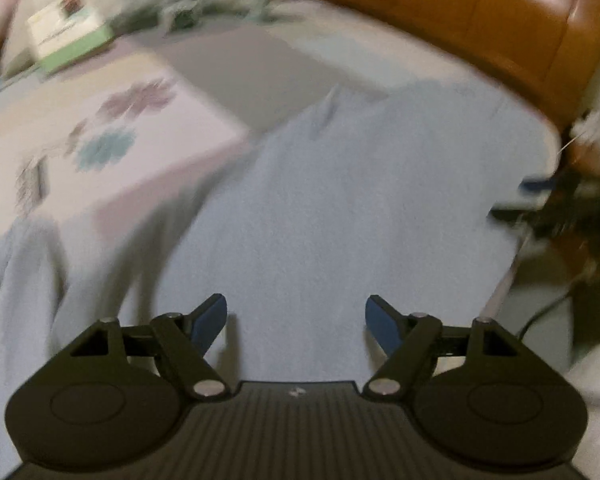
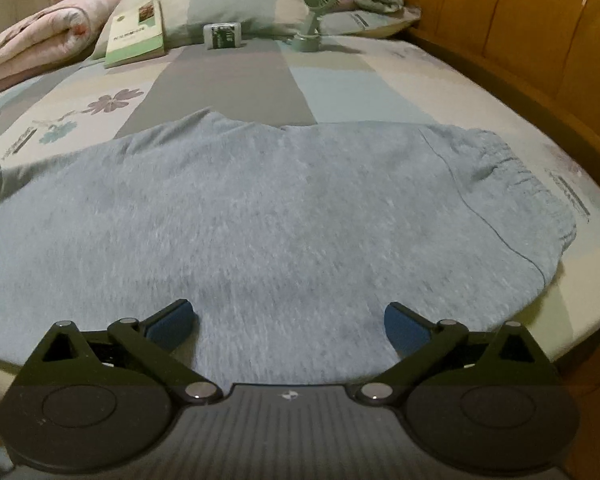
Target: Fold clothes
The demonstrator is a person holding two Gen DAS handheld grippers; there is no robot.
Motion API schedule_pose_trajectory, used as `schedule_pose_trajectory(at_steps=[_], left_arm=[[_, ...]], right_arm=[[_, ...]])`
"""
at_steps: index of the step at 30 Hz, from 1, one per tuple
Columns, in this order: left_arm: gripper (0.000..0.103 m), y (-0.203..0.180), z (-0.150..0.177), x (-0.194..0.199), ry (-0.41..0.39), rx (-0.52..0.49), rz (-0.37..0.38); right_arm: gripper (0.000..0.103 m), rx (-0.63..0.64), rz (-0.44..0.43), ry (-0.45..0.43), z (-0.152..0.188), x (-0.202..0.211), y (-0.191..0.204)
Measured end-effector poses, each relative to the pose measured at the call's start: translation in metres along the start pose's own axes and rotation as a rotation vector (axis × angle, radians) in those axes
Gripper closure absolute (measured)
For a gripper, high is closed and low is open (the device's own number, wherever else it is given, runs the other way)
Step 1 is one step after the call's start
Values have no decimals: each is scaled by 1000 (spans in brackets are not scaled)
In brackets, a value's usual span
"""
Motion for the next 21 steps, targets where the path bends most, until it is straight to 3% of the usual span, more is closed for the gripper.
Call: schedule_pose_trajectory(at_steps=[6,10,16,21], left_arm=[[28,-13,-52,-46,-32,-101,50],[29,-3,-80,-60,-50,-84,102],[30,21,-123,-81,-76,-86,117],[30,35,-139,-116,-35,-52,158]], right_arm=[[0,-47,14,-10,-32,0,-15],[0,-65,11,-16,-48,-5,-22],[0,-120,-13,14,-54,-20,-31],[0,-143,-40,30,-57,-30,-31]])
Point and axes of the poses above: each gripper's, at about its wrist camera, not at the fingertips, and x roughly against the way its jaws point, y to its left, z to its underside, the point moved 3 cm from there along -x, roughly the way its jaws point, and after that the axes turned 13 degrees about z, right-handed, at the moved point
